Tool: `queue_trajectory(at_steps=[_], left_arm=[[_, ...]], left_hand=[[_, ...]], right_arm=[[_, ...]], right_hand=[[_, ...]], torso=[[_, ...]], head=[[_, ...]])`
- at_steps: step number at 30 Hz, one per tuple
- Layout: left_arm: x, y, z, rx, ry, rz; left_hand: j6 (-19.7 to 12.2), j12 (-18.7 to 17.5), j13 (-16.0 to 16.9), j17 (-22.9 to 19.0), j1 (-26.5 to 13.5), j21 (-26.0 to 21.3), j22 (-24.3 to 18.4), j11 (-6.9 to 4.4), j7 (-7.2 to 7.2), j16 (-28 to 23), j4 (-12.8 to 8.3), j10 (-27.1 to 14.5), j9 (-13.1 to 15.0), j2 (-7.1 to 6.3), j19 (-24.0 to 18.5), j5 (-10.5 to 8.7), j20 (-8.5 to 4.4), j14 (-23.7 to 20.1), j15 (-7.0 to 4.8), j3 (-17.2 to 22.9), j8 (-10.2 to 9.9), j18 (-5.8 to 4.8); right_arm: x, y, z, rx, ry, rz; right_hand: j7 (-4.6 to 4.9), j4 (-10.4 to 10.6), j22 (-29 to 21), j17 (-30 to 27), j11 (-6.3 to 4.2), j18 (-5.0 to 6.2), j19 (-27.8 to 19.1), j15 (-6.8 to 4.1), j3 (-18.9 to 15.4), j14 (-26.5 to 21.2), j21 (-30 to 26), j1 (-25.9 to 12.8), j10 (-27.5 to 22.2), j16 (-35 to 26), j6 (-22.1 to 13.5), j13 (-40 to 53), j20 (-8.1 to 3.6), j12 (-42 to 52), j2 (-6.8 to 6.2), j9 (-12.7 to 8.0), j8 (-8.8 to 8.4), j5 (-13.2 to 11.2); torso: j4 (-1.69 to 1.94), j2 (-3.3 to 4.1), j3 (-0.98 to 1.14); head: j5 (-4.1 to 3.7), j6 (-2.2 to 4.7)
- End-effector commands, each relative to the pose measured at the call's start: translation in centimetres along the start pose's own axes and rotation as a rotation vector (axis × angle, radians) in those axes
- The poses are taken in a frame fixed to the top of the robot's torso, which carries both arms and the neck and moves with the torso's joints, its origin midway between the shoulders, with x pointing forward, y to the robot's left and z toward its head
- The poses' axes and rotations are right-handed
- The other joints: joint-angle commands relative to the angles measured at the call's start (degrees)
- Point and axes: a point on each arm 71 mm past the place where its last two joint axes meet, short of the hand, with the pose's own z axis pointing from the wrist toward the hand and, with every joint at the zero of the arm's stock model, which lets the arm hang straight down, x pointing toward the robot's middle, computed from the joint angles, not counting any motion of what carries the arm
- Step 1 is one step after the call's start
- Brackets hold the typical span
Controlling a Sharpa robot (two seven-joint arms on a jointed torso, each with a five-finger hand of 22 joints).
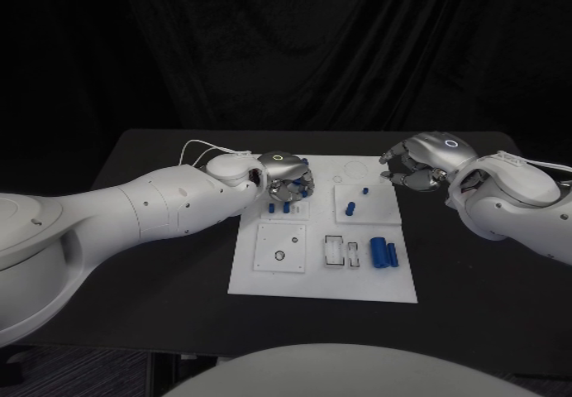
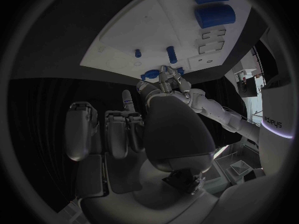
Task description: Assemble the parts on the task board
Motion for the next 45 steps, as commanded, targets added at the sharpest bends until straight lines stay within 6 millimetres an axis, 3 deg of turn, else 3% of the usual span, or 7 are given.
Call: queue_trajectory(at_steps=[1, 8, 18, 26, 32, 38, 45], left_arm=[[-0.1, -0.3, 0.1, 0.026, -0.035, 0.010], [-0.3, -0.1, -0.1, 0.029, -0.063, 0.018], [-0.9, 0.3, -1.2, 0.038, -0.114, 0.031], [-2.3, 0.4, -2.6, 0.050, -0.104, 0.030], [-2.4, 0.8, -3.3, 0.032, -0.065, 0.018], [-2.2, 1.4, -4.0, 0.006, -0.043, 0.011], [-1.9, 2.2, -4.6, -0.024, -0.020, 0.005]], left_hand=[[1.3, 0.6, 0.3, 0.0, -0.1, 0.6, 10.9, -0.33, 0.31, 0.2, -0.2, 1.3, 0.6, 0.85, 0.5, -0.29, -0.08, 0.4, -0.41, -0.3, 0.7, -0.72], [3.0, 0.4, 0.3, 0.2, 0.0, 1.4, 11.2, -0.98, 1.06, 0.3, -0.6, 3.2, 1.5, 1.28, 1.1, -0.20, -0.39, 1.1, -0.97, -0.7, 1.5, -0.90], [2.6, -2.3, -1.2, -0.1, 0.0, 1.6, 11.2, -0.74, 1.38, 0.1, -0.9, 4.1, 1.7, 0.93, 1.3, 0.63, -0.69, 1.7, -1.18, -0.6, 0.7, -0.95], [2.9, -4.2, -2.4, 1.0, -0.3, 2.9, 11.6, -0.70, 1.49, 0.6, -0.9, 5.0, 1.9, 0.79, 2.1, 0.69, -0.79, 2.6, -1.22, -0.5, 0.5, -1.27], [3.2, -5.9, -3.5, 0.6, -0.6, 3.0, 11.7, -0.76, 1.54, 0.5, -0.9, 6.7, 2.0, 0.64, 2.2, 0.30, -0.85, 2.7, -1.34, -0.5, 0.1, -1.30], [3.3, -6.4, -3.8, 0.2, -0.7, 2.9, 11.6, -0.72, 1.60, 0.3, -0.9, 7.2, 2.1, 0.53, 2.1, 0.01, -0.86, 2.6, -1.34, -0.5, 0.0, -1.26], [3.2, -7.3, -4.3, -0.4, -0.7, 2.4, 11.5, -0.70, 1.59, -0.1, -0.9, 7.3, 2.1, 0.52, 1.8, -0.16, -0.86, 2.2, -1.33, -0.5, -0.2, -1.16]], right_arm=[[0.0, 0.0, 0.0, 0.001, -0.006, 0.003], [0.0, 0.0, -0.1, 0.004, -0.004, 0.002], [0.1, -0.2, -0.1, 0.010, 0.001, 0.001], [0.1, -0.6, -0.4, 0.020, 0.007, -0.002], [0.1, -0.6, -0.4, 0.020, 0.011, -0.003], [0.2, -0.8, -0.5, 0.024, 0.016, -0.004], [0.2, -0.8, -0.5, 0.026, 0.022, -0.005]], right_hand=[[0.04, -0.1, 11.7, 14.1, 0.15, 0.29, 1.4, 0.24, 0.4, 5.9, -0.2, 0.3, 6.1, -0.2, 0.2, 15.1, 0.28, 0.2, 0.04, -0.1, -0.16, 0.2], [0.05, -0.1, 11.7, 14.1, 0.16, 0.31, 1.3, 0.24, 0.5, 5.9, -0.3, 0.4, 6.1, -0.3, 0.3, 15.1, 0.28, 0.2, 0.07, -0.1, -0.15, 0.2], [0.05, -0.1, 11.7, 14.1, 0.16, 0.31, 1.3, 0.24, 0.5, 5.9, -0.3, 0.4, 6.1, -0.3, 0.3, 15.1, 0.28, 0.2, 0.07, -0.1, -0.15, 0.2], [0.06, -0.1, 11.7, 14.0, 0.17, 0.32, 1.3, 0.25, 0.5, 5.9, -0.3, 0.4, 6.1, -0.3, 0.3, 15.1, 0.28, 0.2, 0.06, -0.1, -0.16, 0.2], [0.07, -0.1, 11.7, 14.0, 0.17, 0.32, 1.3, 0.25, 0.5, 5.9, -0.3, 0.4, 6.1, -0.3, 0.3, 15.1, 0.28, 0.2, 0.06, -0.1, -0.16, 0.2], [0.07, -0.1, 11.6, 13.9, 0.18, 0.35, 1.2, 0.25, 0.6, 5.8, -0.4, 0.4, 6.1, -0.4, 0.3, 15.1, 0.28, 0.2, 0.05, -0.1, -0.17, 0.2], [0.08, -0.1, 11.6, 13.9, 0.18, 0.37, 1.2, 0.26, 0.6, 5.8, -0.5, 0.4, 6.1, -0.4, 0.3, 15.1, 0.28, 0.2, 0.05, -0.1, -0.19, 0.2]], torso=[[0.09, 0.02, -0.02], [0.09, 0.00, -0.01], [-0.05, 0.04, 0.02], [0.31, -0.05, -0.05], [0.26, 0.01, -0.03], [0.77, -0.05, -0.16], [0.70, 0.03, -0.29]], head=[[-0.11, -0.01], [-0.20, -0.01], [-0.07, -0.01], [-0.20, -0.01], [-0.08, -0.01], [-0.52, -0.01], [-0.24, -0.01]])
